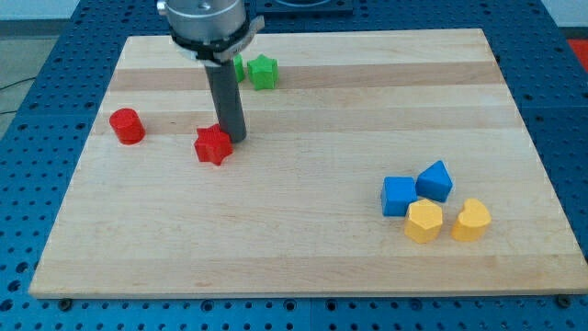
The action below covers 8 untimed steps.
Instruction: Keep the green circle at the top left of the red circle
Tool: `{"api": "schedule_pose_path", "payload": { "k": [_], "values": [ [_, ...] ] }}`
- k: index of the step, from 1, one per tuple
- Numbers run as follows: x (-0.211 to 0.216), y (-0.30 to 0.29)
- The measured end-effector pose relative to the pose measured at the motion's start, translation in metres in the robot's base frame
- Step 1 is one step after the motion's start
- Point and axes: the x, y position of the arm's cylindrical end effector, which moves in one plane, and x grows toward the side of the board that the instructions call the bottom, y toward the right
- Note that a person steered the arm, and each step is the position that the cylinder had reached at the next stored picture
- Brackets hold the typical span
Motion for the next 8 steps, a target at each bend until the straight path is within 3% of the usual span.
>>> {"api": "schedule_pose_path", "payload": {
  "k": [2,3,5,7,8],
  "values": [
    [0.039,-0.022],
    [0.032,-0.087],
    [0.02,-0.13],
    [-0.022,0.102],
    [-0.101,0.135]
  ]
}}
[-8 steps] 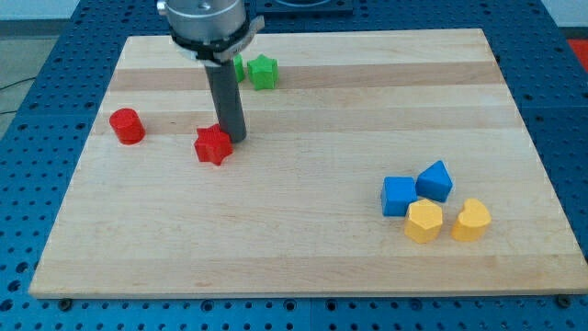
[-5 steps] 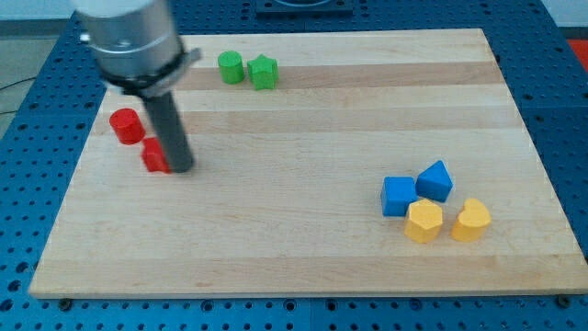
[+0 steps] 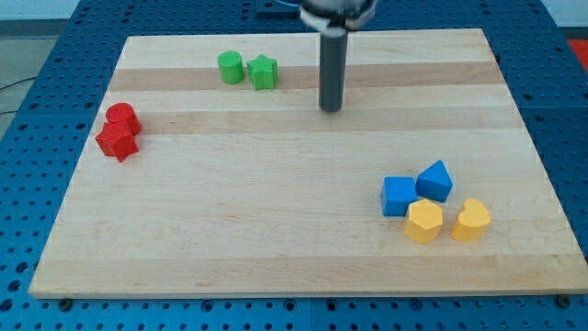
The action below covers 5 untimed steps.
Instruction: Keep the green circle at the top left of the red circle
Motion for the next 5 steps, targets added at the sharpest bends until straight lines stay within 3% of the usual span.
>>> {"api": "schedule_pose_path", "payload": {
  "k": [1,2,3,4,5],
  "values": [
    [-0.056,-0.036],
    [-0.06,-0.118],
    [-0.025,-0.163],
    [-0.027,-0.198],
    [-0.049,-0.171]
  ]
}}
